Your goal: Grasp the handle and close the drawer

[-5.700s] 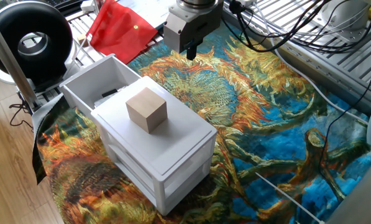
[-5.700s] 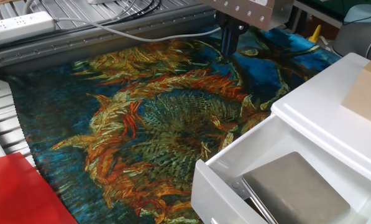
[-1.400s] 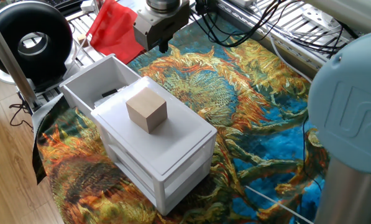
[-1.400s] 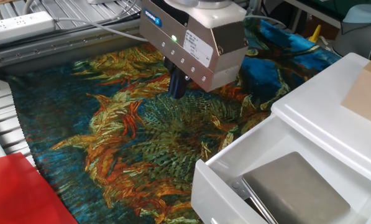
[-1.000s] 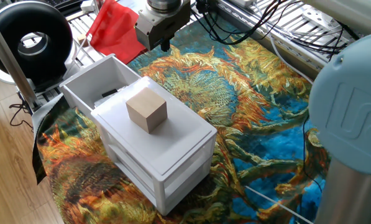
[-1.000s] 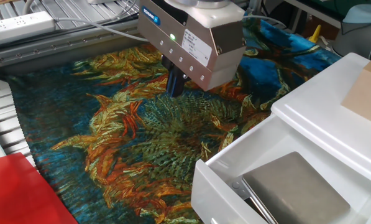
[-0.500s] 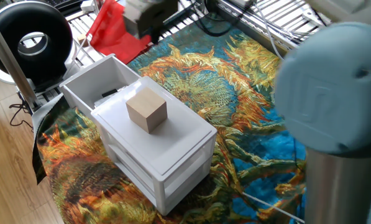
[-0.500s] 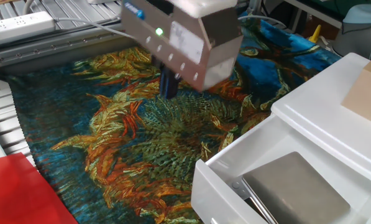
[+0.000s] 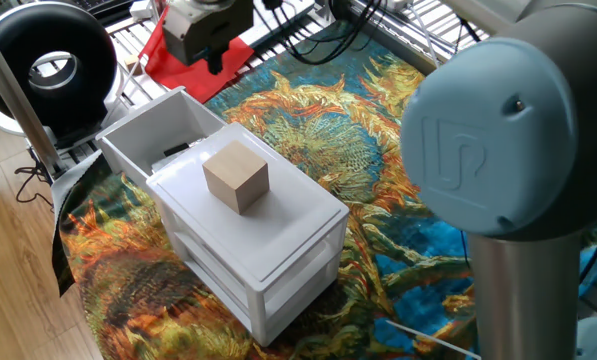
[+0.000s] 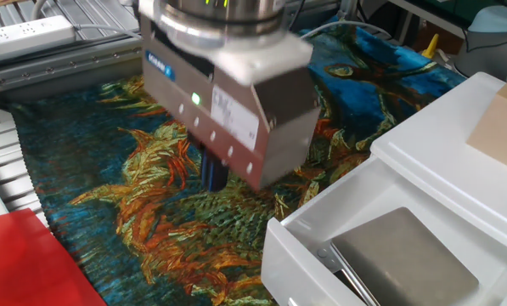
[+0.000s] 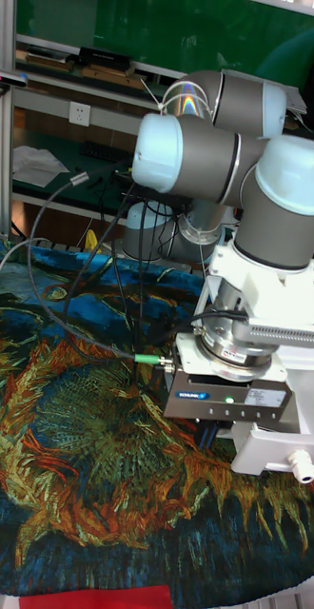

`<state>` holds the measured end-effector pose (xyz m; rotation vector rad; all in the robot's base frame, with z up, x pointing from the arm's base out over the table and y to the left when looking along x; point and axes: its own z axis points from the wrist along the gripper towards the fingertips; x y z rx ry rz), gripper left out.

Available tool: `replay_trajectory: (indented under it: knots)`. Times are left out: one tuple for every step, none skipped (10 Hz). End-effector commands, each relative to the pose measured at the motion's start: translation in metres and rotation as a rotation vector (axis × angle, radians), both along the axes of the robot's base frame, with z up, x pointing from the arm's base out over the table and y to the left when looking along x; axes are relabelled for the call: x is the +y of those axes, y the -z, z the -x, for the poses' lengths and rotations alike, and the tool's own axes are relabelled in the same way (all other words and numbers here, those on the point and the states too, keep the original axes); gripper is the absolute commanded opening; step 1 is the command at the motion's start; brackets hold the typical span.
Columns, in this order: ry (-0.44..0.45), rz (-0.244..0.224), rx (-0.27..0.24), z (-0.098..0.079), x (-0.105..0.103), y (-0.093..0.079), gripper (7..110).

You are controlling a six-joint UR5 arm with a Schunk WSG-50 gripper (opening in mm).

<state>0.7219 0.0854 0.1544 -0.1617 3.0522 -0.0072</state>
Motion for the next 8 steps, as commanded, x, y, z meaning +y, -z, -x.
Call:
replay_trajectory:
  knots:
    - [0.031,-0.018,-0.018,-0.009,0.009,0.006,7]
    - [0.057,-0.042,-0.017,-0.01,0.016,0.008,7]
    - [0.092,-0.084,-0.018,-0.011,0.027,0.009,7]
    - [0.129,-0.104,-0.021,-0.011,0.034,0.01,7]
    - [0.146,-0.11,-0.034,-0.014,0.035,0.01,7]
    - [0.161,-0.114,-0.047,-0.017,0.036,0.01,7]
    - [0.176,-0.124,-0.05,-0.018,0.04,0.01,7]
    - [0.173,-0.107,-0.058,-0.019,0.035,0.01,7]
